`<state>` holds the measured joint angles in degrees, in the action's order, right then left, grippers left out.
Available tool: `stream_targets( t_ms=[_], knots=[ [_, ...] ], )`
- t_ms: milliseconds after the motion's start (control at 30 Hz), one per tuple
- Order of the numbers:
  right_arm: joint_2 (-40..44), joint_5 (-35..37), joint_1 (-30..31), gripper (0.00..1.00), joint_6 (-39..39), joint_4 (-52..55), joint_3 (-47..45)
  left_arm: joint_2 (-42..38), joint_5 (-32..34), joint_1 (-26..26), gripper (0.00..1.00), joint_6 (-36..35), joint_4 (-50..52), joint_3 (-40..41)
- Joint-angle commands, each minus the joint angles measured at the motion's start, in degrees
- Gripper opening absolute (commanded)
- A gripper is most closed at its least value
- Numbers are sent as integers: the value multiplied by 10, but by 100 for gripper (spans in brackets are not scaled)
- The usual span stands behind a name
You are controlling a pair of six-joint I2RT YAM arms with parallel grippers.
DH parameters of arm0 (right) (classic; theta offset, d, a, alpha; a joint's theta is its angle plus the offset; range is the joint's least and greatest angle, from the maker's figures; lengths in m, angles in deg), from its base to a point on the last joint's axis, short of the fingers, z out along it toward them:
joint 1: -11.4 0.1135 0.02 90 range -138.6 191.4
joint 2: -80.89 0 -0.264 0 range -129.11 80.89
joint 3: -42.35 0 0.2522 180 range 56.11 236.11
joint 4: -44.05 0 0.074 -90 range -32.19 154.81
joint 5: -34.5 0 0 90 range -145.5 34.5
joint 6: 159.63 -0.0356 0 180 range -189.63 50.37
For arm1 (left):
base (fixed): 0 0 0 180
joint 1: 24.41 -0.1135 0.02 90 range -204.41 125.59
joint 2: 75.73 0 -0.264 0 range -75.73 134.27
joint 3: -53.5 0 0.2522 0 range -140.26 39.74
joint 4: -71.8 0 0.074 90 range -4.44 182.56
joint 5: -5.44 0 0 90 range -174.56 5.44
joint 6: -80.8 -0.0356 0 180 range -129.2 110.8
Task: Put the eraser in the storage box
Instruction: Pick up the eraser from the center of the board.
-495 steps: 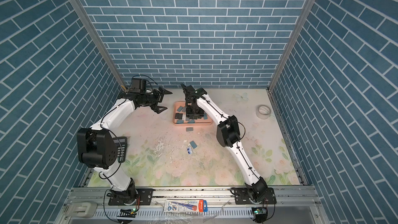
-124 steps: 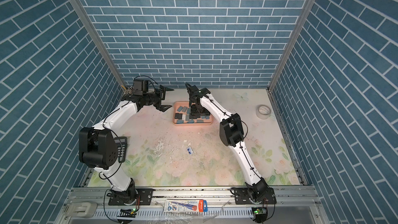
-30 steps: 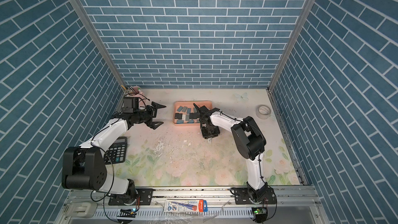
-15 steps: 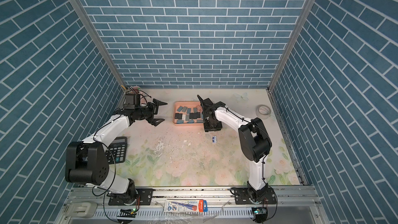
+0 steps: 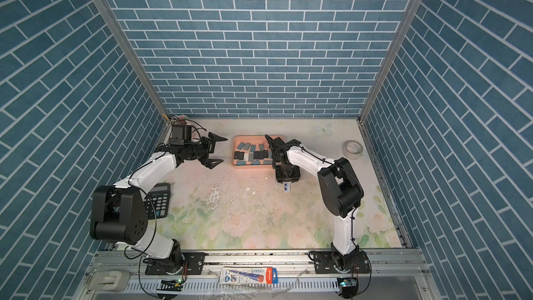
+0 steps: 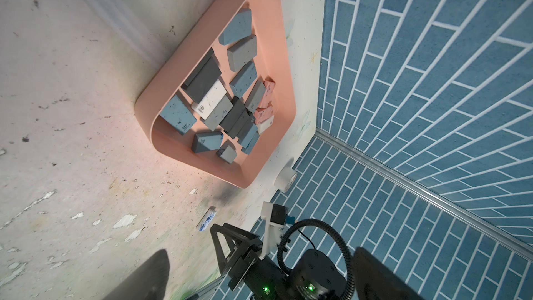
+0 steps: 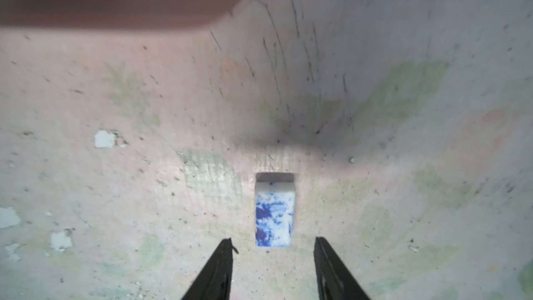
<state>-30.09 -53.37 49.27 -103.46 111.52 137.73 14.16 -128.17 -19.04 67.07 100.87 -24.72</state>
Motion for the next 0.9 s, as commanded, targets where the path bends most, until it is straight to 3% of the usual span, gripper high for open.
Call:
stream_targets(
  t_ms=[0, 200, 767, 867],
  knots=[
    [10, 6, 7, 52, -42, 9, -14, 10, -3, 7, 100, -5, 1, -14],
    [-18, -2, 19, 54, -47, 9, -1, 16, -4, 15, 99, -5, 5, -23],
    [-58, 6, 10, 40, -8, -16, -3, 35, -5, 17, 100, -8, 13, -47],
    [-61, 3, 2, 33, -7, -19, -3, 40, -5, 17, 100, -8, 14, -51]
  ],
)
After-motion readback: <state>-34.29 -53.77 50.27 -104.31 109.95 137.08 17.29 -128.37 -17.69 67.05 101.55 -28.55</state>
